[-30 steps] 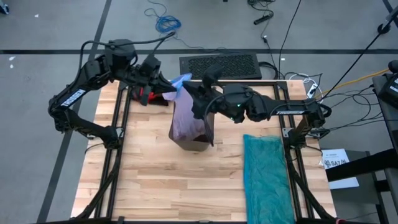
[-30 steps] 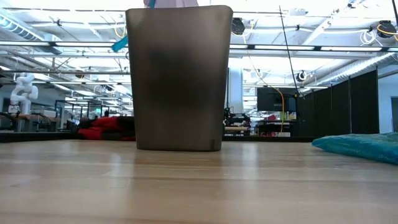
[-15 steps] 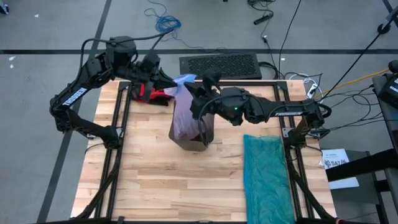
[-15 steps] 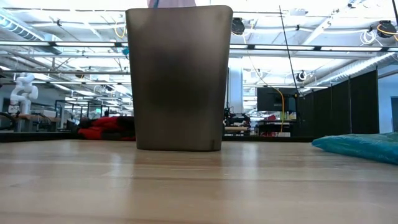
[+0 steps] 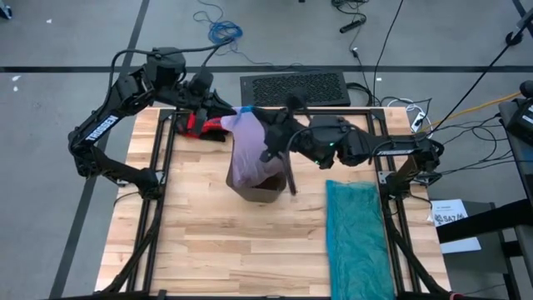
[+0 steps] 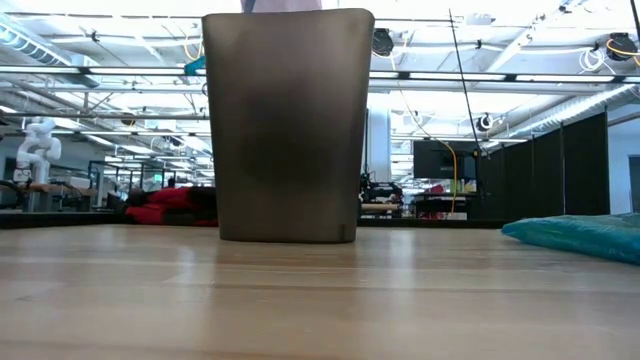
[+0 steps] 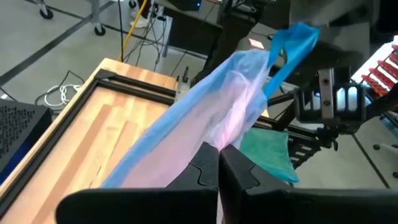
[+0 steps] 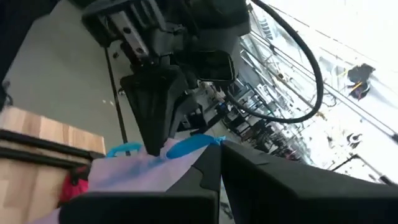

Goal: Place trash/remove bag and relplace
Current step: Close the pink trash bag inside the trash bin

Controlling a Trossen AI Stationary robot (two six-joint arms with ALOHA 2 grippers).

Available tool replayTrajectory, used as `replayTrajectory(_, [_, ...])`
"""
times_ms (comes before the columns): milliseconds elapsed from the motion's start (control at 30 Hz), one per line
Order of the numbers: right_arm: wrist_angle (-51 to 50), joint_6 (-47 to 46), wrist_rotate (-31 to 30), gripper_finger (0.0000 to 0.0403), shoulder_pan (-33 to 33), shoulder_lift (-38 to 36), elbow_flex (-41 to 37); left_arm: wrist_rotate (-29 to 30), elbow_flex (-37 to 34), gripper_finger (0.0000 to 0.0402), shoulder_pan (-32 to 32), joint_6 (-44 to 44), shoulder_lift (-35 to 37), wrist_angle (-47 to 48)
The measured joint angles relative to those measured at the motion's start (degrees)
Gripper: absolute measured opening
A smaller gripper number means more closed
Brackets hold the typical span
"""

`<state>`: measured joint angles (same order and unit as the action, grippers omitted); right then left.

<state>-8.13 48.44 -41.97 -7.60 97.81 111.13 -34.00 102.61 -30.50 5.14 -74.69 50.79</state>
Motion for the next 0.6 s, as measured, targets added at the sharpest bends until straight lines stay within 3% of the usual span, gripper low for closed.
replayTrajectory(233, [0.0, -6.8, 1.9, 0.0000, 0.0, -0.2, 0.0, -3.4, 0.0, 0.0028, 0.0, -1.2, 0.1, -4.9])
replayTrajectory(600, [2.8, -16.3, 1.5, 0.0000, 2.1, -0.6, 0.0, -4.9, 0.0, 0.0177, 0.0, -1.1, 2.3, -6.8])
